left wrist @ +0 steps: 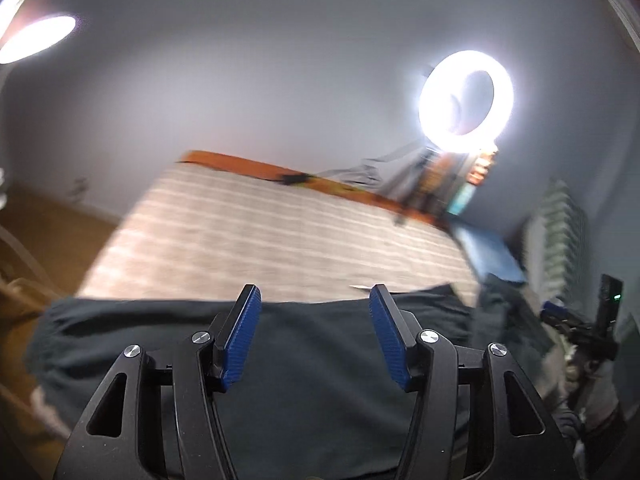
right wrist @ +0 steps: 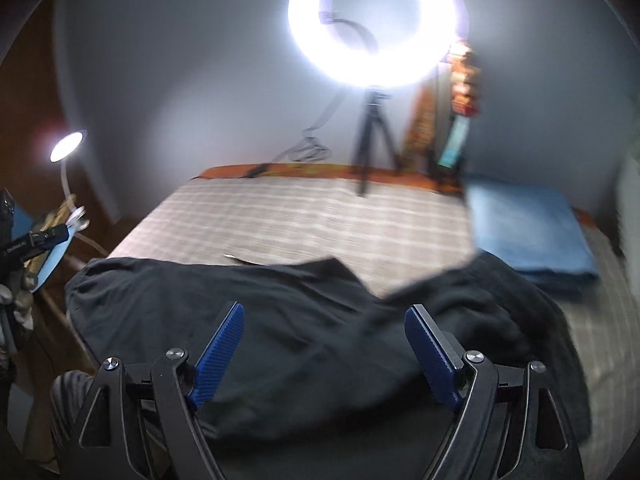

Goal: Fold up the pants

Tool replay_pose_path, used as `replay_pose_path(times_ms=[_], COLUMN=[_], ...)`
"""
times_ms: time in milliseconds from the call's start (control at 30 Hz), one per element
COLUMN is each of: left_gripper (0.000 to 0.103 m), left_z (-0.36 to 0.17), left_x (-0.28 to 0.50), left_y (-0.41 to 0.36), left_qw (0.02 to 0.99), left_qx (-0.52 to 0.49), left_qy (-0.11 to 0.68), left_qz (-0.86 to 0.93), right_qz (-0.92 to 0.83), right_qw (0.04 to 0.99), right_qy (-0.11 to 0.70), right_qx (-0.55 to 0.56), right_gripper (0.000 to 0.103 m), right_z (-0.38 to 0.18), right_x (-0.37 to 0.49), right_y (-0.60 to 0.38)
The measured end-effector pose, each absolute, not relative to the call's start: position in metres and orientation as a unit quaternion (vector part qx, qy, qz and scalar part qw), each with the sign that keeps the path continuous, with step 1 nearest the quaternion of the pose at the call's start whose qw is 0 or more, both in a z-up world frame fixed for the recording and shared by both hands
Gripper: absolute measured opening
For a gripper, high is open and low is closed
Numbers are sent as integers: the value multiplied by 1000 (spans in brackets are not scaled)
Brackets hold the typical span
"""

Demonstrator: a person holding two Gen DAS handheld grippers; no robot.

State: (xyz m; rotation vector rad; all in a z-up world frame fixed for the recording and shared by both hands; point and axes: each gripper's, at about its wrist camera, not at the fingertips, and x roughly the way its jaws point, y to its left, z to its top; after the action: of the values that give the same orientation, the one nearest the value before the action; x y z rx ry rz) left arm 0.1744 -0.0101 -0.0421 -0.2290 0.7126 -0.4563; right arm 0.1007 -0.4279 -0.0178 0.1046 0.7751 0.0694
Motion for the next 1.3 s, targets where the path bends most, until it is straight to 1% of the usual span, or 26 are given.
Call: replay_pose_path(times_ms=[67, 100, 267, 333, 400, 600, 700, 867, 933, 1033, 1100, 1133, 1167, 1200, 1233, 1300], left_gripper=[58, 62, 62, 64, 67, 67, 67, 67, 67, 67, 62, 44, 30, 12, 5, 4], left_z=[-38, -36, -40, -47, -57, -89, -111, -139, -149, -158, -162, -163, -164, -164, -162, -153], left_x=[180, 184, 201, 207, 213, 222, 234, 250, 256, 260, 259, 258, 256, 255, 253, 245], left_y=[-44, -61, -146, -182, -217, -297, -335, -374, -382, -387, -390, -392, -394, -397, -399, -402], left_qw=[897, 891, 856, 840, 821, 777, 751, 729, 724, 716, 711, 709, 708, 708, 711, 716], left_qx=[-96, -90, -66, -53, -49, -20, -24, -29, -40, -64, -76, -79, -78, -75, -72, -71], left_qy=[350, 353, 384, 397, 416, 463, 497, 533, 547, 557, 559, 557, 556, 556, 551, 533], left_qz=[-254, -269, -341, -367, -389, -427, -435, -428, -418, -416, -421, -424, -428, -429, -431, -445], right_qz=[7, -4, -62, -83, -100, -167, -195, -189, -183, -174, -169, -169, -169, -169, -169, -171], right_qw=[924, 924, 919, 918, 917, 897, 878, 846, 838, 841, 844, 843, 841, 840, 839, 840], right_qy=[376, 376, 375, 371, 368, 383, 392, 404, 414, 418, 420, 423, 424, 424, 423, 419], right_qx=[63, 70, 106, 113, 118, 146, 191, 291, 305, 295, 290, 288, 289, 293, 296, 298], right_gripper=[84, 84, 84, 84, 84, 84, 84, 84, 82, 81, 80, 78, 78, 78, 77, 77], right_z=[-21, -24, -32, -34, -37, -57, -70, -95, -103, -103, -104, -105, -106, -107, -107, -106], right_x=[89, 84, 62, 53, 48, 31, 22, 9, 9, 13, 17, 19, 21, 22, 22, 20], right_y=[-449, -459, -511, -528, -540, -584, -617, -656, -659, -654, -652, -651, -651, -652, -653, -655])
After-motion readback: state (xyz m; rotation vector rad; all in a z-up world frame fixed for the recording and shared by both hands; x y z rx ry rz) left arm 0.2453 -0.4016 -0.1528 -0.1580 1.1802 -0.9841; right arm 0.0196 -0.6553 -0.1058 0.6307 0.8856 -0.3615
